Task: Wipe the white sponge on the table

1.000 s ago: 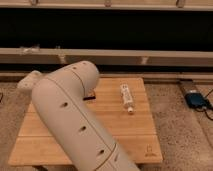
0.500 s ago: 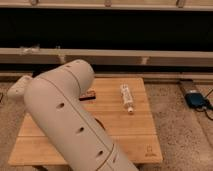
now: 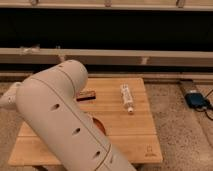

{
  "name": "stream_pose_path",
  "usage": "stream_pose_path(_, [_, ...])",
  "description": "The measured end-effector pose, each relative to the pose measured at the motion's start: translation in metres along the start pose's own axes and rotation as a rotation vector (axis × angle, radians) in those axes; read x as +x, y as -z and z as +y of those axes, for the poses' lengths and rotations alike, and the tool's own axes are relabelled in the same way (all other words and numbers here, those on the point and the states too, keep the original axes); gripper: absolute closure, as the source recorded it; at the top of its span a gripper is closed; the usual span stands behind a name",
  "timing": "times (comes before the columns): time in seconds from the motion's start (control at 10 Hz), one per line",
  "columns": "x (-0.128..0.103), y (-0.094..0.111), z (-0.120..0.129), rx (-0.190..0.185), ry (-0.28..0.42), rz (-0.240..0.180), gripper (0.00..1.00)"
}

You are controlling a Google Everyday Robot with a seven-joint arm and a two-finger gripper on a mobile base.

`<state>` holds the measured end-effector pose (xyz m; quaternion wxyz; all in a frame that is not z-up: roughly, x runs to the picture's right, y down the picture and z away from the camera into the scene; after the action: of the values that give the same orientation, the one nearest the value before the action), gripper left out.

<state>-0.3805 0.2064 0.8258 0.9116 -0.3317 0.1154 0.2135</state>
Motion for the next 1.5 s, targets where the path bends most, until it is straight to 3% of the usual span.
stream_pose_path(0.2, [0.006,-0.003,0.0,-0.002,0.0,0.018,0.86])
stream_pose_path(0.5, [0.017,-0.013,-0.022,-0.006,-0.053,0.05,0.86])
stream_pose_path(0.9, [0.019,-0.013,-0.025,-0.008,-0.062,0.051,0.86])
stream_pose_path(1.3, [0.026,-0.007,-0.088,-0.056,-0.204,0.025,0.86])
stream_pose_path(1.5, [0.026,-0.002,-0.103,-0.077,-0.247,0.01,0.86])
